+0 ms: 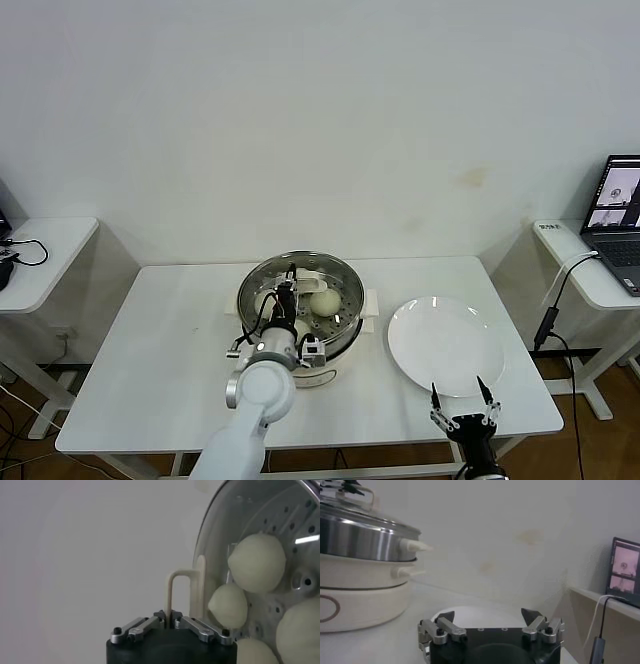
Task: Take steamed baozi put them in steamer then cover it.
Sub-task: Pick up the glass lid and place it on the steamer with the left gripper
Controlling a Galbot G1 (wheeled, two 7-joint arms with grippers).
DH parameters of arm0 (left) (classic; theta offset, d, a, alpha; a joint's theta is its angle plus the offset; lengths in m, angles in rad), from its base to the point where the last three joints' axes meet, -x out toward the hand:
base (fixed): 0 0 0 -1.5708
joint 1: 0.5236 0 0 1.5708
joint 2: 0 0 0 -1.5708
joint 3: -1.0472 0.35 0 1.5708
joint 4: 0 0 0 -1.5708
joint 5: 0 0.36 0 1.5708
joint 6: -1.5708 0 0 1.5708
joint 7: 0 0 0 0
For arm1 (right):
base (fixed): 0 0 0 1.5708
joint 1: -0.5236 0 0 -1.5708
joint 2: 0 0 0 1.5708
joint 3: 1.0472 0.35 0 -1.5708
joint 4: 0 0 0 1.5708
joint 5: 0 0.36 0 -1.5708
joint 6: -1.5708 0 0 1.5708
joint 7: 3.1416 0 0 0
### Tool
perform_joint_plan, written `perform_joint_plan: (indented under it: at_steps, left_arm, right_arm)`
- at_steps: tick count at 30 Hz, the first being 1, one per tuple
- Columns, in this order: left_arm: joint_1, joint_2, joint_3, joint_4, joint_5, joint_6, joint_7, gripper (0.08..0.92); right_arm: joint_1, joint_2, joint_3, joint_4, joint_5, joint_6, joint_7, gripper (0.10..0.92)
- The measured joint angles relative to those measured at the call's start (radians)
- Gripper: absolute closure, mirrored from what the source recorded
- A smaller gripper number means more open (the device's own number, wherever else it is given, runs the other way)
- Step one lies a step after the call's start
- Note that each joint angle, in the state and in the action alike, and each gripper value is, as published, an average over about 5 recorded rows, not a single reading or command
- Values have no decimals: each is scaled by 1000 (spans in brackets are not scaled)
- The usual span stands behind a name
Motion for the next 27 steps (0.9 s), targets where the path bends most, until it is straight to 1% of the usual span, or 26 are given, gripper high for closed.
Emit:
perform_joint_plan:
  at_steps: [3,14,22,25,27]
  left_arm:
    - [7,0,1,-7,4,-7,-4,796]
    - [49,19,4,-66,-6,-25,-24,478]
    - [126,55,-8,-166,-43,-40,-51,247]
    - [174,77,-22,-217,-71,-53,-74,193]
    - [214,94,-37,-256,-102,-64,-97,182]
  right_arm:
    - [0,-1,-1,0,0,0,0,203]
    - [0,-2,-5,-1,0,-1,-1,203]
    - [-4,-8,-6,-3,3,-5,-1,202]
    - [-8,-14,-7,-4,7,-8,-3,203]
    - [-12,-19,-8,-3,12,-11,-5,203]
